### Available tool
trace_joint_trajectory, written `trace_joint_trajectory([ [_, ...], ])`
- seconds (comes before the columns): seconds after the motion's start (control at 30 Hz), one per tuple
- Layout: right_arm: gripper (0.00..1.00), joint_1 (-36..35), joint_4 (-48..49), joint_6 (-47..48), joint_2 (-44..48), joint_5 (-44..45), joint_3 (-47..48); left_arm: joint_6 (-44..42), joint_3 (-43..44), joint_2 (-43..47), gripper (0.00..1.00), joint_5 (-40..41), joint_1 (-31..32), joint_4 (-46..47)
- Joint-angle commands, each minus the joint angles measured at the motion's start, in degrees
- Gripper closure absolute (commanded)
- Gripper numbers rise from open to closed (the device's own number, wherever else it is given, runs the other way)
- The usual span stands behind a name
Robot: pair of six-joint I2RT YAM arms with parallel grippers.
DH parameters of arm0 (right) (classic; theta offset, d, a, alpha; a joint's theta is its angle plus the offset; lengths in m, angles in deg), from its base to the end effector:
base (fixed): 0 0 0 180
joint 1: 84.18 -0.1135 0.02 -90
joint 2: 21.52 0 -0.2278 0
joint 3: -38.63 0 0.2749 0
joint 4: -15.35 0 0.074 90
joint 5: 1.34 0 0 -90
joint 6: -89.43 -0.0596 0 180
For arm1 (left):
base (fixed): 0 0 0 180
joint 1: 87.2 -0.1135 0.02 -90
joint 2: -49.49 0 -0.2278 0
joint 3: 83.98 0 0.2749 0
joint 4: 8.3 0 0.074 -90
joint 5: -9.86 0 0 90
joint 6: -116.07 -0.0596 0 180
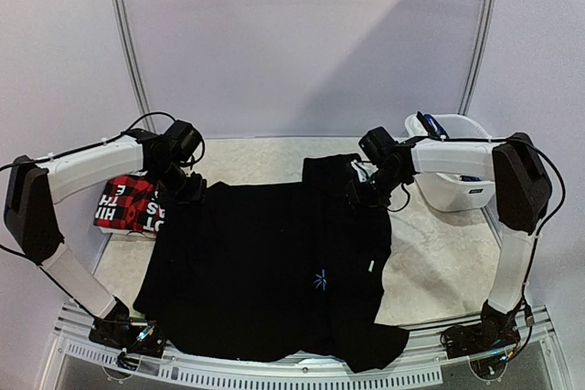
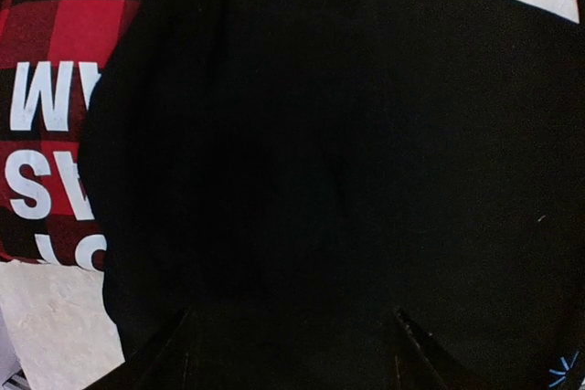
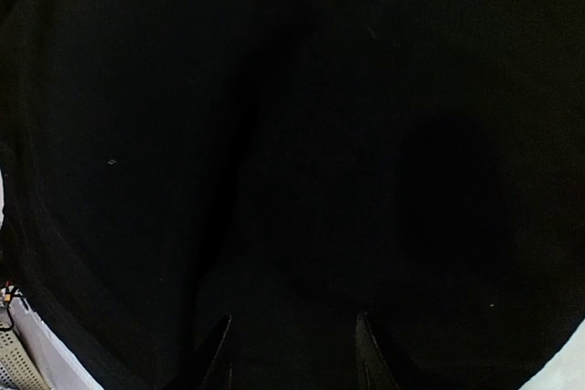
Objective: Fold and stack the mixed laundry pile
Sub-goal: Flatten out the crumpled T-shirt at the center of the board.
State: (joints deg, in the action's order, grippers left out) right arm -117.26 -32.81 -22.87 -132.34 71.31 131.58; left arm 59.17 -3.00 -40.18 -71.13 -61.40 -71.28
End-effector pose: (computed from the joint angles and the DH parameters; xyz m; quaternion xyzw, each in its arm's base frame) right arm 0.3387 0.2418 0.1225 -0.1220 0.9598 0.2260 0.1132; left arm 0.3032 -0.1362 0.1736 -0.0751 0.9814 -0.0105 0.1764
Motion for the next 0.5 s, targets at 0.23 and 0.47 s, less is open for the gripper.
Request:
trace_joint_trajectory([
  [0.23,0.6,-0.13,-8.04,-1.15,-8.06,0.4,4.84,0.39,-2.47,-0.41,0.34,-3.05,1.74,2.37],
  [0.47,0.62,0.69,-10.54,0.54,-10.91,1.03,5.15,0.57,-1.9,-3.89,0.35,-5.26,3.11,4.01],
])
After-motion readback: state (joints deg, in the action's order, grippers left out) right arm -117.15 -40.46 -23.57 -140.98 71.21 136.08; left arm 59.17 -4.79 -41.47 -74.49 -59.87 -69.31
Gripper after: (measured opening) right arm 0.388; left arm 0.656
